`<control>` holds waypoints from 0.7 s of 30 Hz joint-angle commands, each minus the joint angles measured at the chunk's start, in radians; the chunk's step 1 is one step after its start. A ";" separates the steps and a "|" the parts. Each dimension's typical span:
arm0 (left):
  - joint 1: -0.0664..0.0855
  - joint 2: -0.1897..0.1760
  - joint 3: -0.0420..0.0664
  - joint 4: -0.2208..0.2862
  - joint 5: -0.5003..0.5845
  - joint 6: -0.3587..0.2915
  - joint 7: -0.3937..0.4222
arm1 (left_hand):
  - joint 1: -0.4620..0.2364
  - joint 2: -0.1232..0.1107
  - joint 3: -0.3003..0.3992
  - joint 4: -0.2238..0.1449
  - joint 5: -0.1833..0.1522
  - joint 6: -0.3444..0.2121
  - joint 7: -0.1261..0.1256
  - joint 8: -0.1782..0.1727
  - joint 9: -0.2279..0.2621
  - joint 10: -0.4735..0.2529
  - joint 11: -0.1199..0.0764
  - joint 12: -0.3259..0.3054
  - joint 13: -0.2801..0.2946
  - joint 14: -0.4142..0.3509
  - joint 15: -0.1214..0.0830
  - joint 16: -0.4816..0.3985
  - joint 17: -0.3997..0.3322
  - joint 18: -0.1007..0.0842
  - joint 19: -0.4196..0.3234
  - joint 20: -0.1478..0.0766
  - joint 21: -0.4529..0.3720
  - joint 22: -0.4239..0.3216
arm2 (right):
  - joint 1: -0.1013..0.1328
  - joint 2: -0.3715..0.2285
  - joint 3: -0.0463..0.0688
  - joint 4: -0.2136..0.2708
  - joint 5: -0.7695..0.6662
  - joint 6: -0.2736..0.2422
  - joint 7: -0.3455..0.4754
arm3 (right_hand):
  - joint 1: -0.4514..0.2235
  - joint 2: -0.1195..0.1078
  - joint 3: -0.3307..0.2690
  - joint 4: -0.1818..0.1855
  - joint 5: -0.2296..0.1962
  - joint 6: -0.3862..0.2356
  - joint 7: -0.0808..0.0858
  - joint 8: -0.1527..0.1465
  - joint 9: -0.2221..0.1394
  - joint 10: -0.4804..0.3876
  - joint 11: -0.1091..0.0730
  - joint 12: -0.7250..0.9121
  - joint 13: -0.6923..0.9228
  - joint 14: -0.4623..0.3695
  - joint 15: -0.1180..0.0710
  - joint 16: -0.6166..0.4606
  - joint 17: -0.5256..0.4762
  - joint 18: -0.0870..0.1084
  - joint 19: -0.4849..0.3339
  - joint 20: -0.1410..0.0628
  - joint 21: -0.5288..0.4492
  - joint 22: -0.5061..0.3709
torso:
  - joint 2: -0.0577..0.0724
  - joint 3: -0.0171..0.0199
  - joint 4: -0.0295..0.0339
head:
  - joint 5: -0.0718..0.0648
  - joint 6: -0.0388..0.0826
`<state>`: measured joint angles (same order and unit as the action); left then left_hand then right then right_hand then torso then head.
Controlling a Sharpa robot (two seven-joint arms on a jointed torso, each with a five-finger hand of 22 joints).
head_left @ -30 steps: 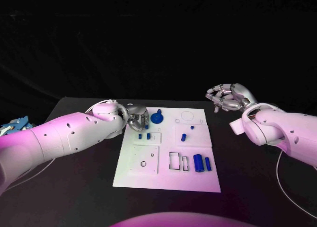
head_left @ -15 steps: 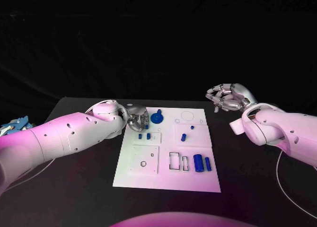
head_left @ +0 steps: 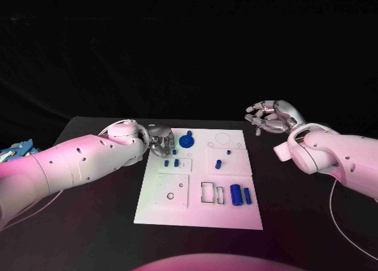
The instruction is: Assemble the parts on the task board
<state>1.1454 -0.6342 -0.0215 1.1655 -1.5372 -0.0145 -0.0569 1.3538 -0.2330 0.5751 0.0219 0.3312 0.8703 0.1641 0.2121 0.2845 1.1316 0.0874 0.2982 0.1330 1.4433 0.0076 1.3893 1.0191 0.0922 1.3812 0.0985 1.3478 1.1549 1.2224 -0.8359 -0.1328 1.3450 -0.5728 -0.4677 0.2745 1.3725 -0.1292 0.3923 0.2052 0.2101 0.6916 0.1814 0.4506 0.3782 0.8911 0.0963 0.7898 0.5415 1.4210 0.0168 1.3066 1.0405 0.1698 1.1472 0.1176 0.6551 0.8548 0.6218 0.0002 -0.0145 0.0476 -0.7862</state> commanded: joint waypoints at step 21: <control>0.014 -0.192 0.040 0.188 1.137 -0.230 0.357 | 0.022 0.045 -0.015 -0.022 0.004 0.052 0.006 0.033 -0.011 -0.033 0.004 0.076 0.069 -0.270 0.005 -0.286 -0.506 0.093 -0.307 0.005 -0.389 -0.542 | -0.015 0.035 0.000 0.034 -0.910 0.252 -0.320 | -0.057 -0.068 0.217 -0.203 -0.047 0.161 0.004 -0.086 -0.077 0.136 0.015 -0.488 -0.368 0.067 0.009 0.088 0.137 -0.035 0.109 0.004 0.290 0.257 | 0.000 -0.0044 0.0005 | -0.038 0.020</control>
<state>1.1587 -0.8229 0.0175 1.3371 -0.7470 -0.2300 0.1700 1.3765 -0.1994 0.5591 0.0059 0.3313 0.9247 0.1675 0.2415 0.2742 1.1042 0.0928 0.3683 0.1985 1.1791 0.0112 1.1090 0.5145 0.1712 1.0824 0.1037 0.9613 0.6147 1.2097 -0.8059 -0.1325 1.3751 -1.2753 -0.2625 0.0423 1.3234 -0.1927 0.6087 0.0079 0.1683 0.8468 0.1858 0.3695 0.3010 1.0252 0.1049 0.3035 0.1745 1.4650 0.0230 1.3890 1.1763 0.1542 1.2521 0.1182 0.9428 1.1106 0.6206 -0.0014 -0.0124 0.0140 -0.7678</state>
